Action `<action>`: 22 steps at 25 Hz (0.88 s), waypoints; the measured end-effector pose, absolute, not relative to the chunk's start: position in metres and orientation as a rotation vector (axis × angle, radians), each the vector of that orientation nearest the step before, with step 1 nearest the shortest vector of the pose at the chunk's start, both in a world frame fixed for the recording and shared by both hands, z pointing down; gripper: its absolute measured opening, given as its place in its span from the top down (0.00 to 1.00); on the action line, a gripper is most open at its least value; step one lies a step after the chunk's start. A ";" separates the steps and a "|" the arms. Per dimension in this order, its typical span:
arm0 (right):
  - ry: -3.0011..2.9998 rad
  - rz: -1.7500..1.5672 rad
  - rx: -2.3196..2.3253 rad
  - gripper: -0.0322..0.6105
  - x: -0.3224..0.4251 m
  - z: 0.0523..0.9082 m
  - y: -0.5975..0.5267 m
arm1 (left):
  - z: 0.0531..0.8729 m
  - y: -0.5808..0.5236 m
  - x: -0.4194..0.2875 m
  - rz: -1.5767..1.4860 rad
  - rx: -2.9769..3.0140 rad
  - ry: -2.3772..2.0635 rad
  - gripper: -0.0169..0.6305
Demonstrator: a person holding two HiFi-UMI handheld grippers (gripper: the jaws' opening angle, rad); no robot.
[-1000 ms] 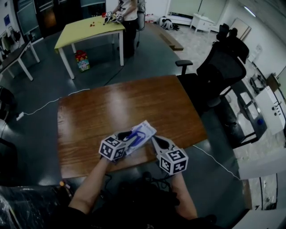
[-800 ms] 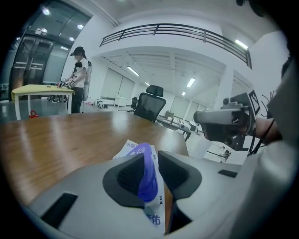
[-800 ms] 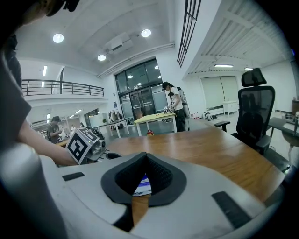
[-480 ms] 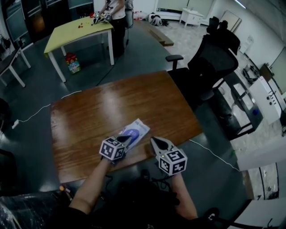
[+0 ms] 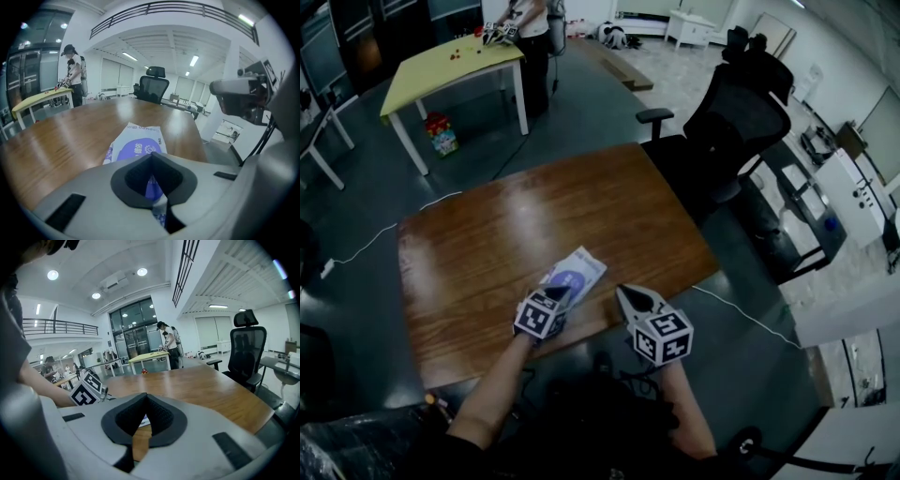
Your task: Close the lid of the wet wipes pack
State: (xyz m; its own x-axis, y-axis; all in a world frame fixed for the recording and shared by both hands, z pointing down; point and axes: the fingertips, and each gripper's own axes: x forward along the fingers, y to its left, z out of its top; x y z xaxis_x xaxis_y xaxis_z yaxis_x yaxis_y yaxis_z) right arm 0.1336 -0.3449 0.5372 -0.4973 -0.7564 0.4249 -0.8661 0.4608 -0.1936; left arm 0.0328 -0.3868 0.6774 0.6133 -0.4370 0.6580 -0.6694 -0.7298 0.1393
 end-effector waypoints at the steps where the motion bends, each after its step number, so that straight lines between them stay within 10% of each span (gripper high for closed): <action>1: -2.434 0.565 1.389 0.93 0.133 0.538 -0.345 | 0.677 -0.387 0.034 0.895 2.480 -0.890 0.97; 22: -2.599 0.397 1.453 0.93 0.104 0.468 -0.348 | 0.507 -0.383 0.051 0.344 2.794 -0.868 0.97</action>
